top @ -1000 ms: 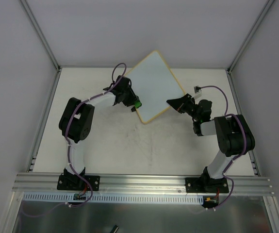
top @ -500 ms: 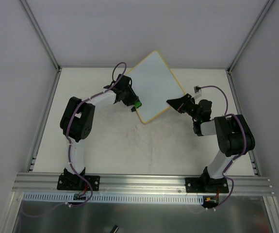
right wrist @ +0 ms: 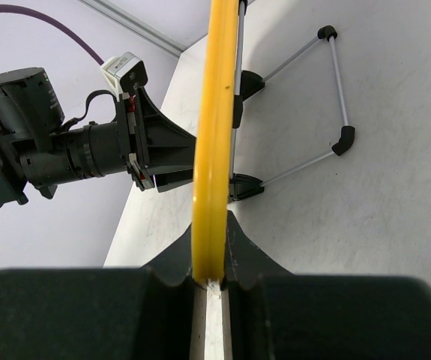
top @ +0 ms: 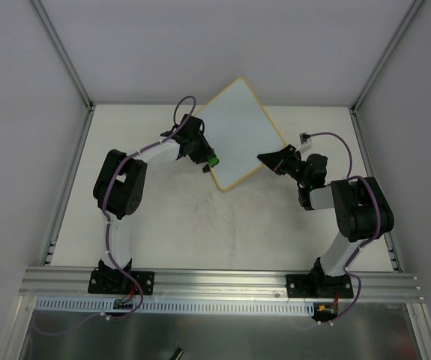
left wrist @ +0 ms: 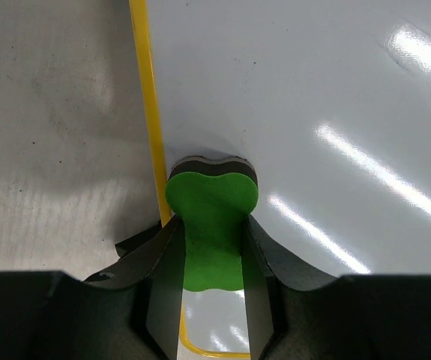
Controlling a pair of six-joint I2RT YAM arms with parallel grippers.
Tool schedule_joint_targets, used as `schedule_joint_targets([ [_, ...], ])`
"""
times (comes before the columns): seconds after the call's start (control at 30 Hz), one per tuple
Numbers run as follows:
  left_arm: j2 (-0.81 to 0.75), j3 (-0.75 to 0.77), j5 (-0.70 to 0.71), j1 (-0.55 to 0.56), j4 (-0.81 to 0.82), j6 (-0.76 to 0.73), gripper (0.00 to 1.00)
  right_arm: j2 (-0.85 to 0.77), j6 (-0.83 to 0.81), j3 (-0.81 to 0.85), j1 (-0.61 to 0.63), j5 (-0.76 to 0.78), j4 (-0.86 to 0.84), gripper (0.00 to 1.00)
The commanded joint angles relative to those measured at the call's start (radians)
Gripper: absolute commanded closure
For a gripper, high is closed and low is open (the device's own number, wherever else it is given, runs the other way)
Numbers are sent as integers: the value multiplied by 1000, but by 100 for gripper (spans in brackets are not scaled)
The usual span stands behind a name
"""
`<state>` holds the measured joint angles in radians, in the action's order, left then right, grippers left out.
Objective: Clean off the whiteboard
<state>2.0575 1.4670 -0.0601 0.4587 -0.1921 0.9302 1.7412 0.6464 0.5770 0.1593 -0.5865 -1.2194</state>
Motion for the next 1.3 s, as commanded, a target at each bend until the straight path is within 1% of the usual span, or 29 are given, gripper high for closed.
schedule_joint_targets([
  [0.0, 122, -20, 88, 15, -144, -48, 100, -31, 45, 23, 45, -122, -124, 100],
  [0.13, 127, -8, 94, 27, -145, -68, 100, -32, 45, 23, 46, -122, -124, 100],
  [0.27, 150, 67, 77, 55, -144, -129, 100, -28, 47, 24, 46, -124, -124, 100],
  [0.33, 150, 85, 104, 69, -144, -139, 100, -29, 47, 24, 45, -125, -124, 100],
  [0.47, 145, 160, 169, 122, -144, -212, 100, -28, 47, 24, 46, -122, -124, 100],
  [0.6, 150, 217, 184, 153, -144, -258, 100, -28, 47, 26, 46, -125, -124, 100],
  [0.93, 187, 351, 66, 167, -139, -254, 100, -32, 45, 24, 46, -125, -124, 100],
  [1.0, 191, 378, 63, 166, -136, -251, 100, -32, 45, 23, 46, -125, -124, 100],
  [1.27, 237, 527, -85, 166, -127, -267, 100, -34, 45, 21, 45, -127, -124, 100],
])
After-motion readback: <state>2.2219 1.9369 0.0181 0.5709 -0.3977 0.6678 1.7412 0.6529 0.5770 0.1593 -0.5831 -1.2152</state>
